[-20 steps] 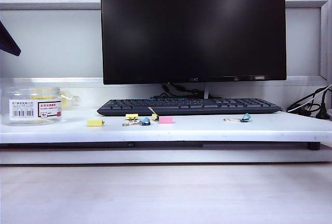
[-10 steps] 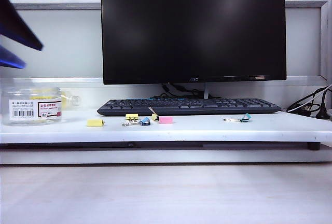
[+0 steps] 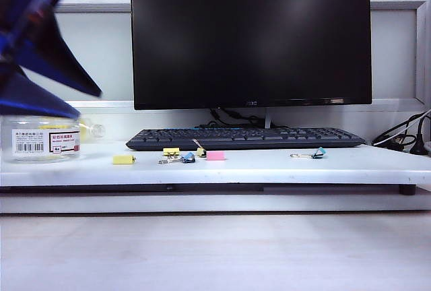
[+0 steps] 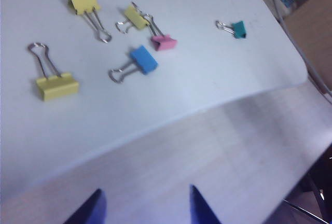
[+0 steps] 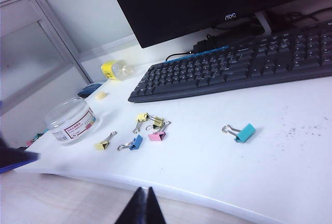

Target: Pick up the clips with the largest number of clips of the same color on the table and place them in a round transparent plastic box.

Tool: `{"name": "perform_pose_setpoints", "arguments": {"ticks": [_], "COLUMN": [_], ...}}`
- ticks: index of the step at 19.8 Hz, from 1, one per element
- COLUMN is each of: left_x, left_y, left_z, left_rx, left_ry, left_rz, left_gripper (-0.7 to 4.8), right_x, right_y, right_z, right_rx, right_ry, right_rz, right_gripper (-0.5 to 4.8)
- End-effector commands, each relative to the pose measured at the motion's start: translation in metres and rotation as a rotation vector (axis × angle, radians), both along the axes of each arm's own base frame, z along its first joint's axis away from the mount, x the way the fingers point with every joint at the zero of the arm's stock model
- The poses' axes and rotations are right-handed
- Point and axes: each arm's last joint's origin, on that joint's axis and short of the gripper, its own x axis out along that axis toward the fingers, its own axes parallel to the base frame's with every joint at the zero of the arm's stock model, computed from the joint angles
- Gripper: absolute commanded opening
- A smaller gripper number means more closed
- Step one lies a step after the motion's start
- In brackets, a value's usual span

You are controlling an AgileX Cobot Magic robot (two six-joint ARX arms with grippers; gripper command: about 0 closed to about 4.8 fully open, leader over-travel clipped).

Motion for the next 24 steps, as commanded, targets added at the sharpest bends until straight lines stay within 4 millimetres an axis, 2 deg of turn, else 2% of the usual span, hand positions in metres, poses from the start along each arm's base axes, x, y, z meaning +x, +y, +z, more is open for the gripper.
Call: {"name": "perform_pose_setpoints", "arguments": {"ticks": [1, 4, 6, 11, 13, 16, 18, 24], "left_x": [0.015, 0.027, 0.032, 0.032, 0.034, 0.044, 0.046, 0.049], "left_y": [-0.004, -0.013, -0.027, -0.081, -0.092, -0.090, -0.086, -0.083], "left_z": [-0.007, -0.018, -0.019, 0.005, 0.011, 0.005, 0.000, 0.000], "left_rx": [-0.009, 0.018, 0.075, 0.407, 0.514, 0.566, 0.556, 0.529], "left_ry": [-0.021, -0.006, -0.013, -0.156, -0.167, -0.082, -0.035, -0.023], "left_rz": [0.009, 0.015, 0.006, 0.114, 0.182, 0.218, 0.207, 0.244], "left_gripper": [2.20, 2.28, 2.29, 2.47, 2.47, 2.54, 4.30, 4.27], "right_x": [-0.001, -0.001, -0.001, -0.001, -0.001, -0.001, -0.001, -0.001], "right_y": [0.001, 0.001, 0.001, 0.001, 0.001, 0.001, 0.001, 0.002], "right_z": [0.003, 0.003, 0.003, 0.003, 0.003, 0.003, 0.003, 0.003], "right_rx": [0.003, 0.005, 0.005, 0.004, 0.004, 0.004, 0.004, 0.003], "right_ry": [-0.017, -0.015, -0.015, -0.015, -0.015, -0.015, -0.015, -0.015], "right_rz": [0.024, 0.026, 0.027, 0.052, 0.052, 0.057, 0.060, 0.064], "right_gripper": [-0.06, -0.06, -0.06, -0.06, -0.06, -0.06, -0.06, -0.06]}}
